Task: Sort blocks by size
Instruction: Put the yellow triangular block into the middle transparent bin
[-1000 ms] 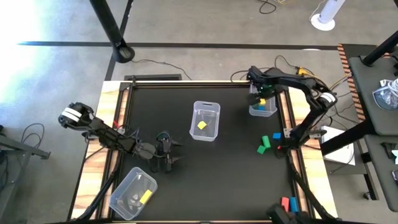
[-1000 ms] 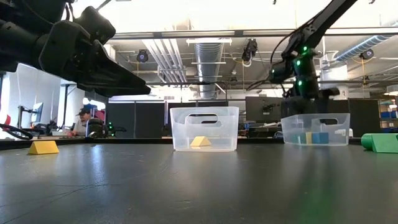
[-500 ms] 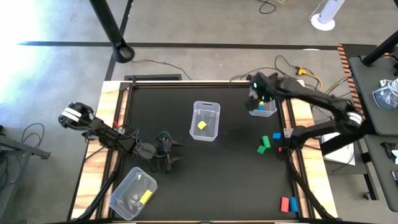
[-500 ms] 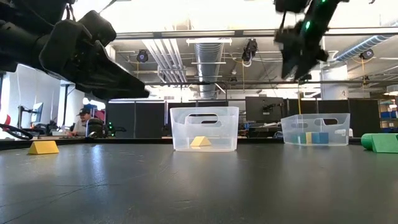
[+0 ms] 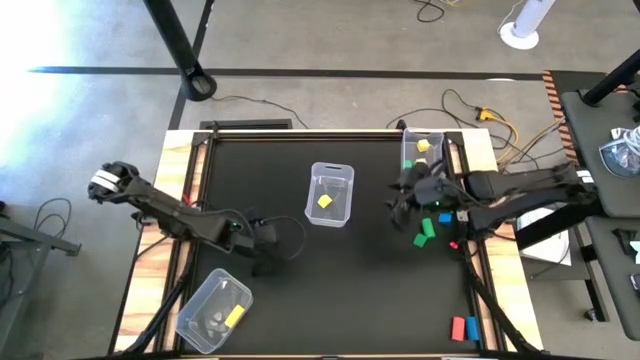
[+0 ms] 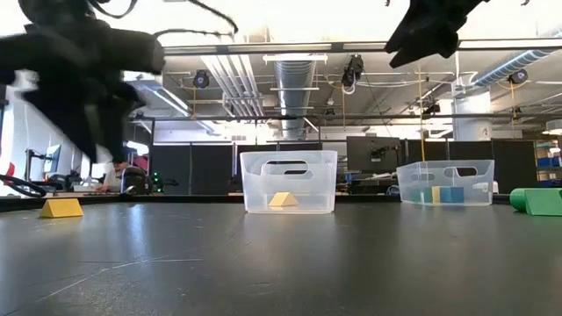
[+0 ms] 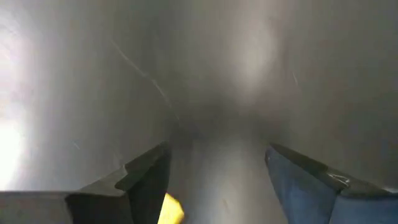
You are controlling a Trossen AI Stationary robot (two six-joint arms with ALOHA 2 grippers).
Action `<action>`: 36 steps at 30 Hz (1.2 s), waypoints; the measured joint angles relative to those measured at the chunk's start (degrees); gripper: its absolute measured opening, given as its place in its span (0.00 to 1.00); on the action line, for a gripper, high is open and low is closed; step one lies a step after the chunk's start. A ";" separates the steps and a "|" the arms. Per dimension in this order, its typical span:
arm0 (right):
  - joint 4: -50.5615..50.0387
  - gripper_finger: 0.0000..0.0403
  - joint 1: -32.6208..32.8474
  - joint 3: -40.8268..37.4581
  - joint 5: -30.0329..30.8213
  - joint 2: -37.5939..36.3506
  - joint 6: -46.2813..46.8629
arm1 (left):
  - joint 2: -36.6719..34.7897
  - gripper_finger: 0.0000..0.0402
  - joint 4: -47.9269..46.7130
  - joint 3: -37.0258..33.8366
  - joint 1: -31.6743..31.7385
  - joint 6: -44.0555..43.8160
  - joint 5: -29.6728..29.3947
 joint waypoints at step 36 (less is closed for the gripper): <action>-0.10 0.51 39.75 -0.30 23.97 21.46 14.46 | 25.44 0.50 -28.83 12.08 8.57 31.92 6.92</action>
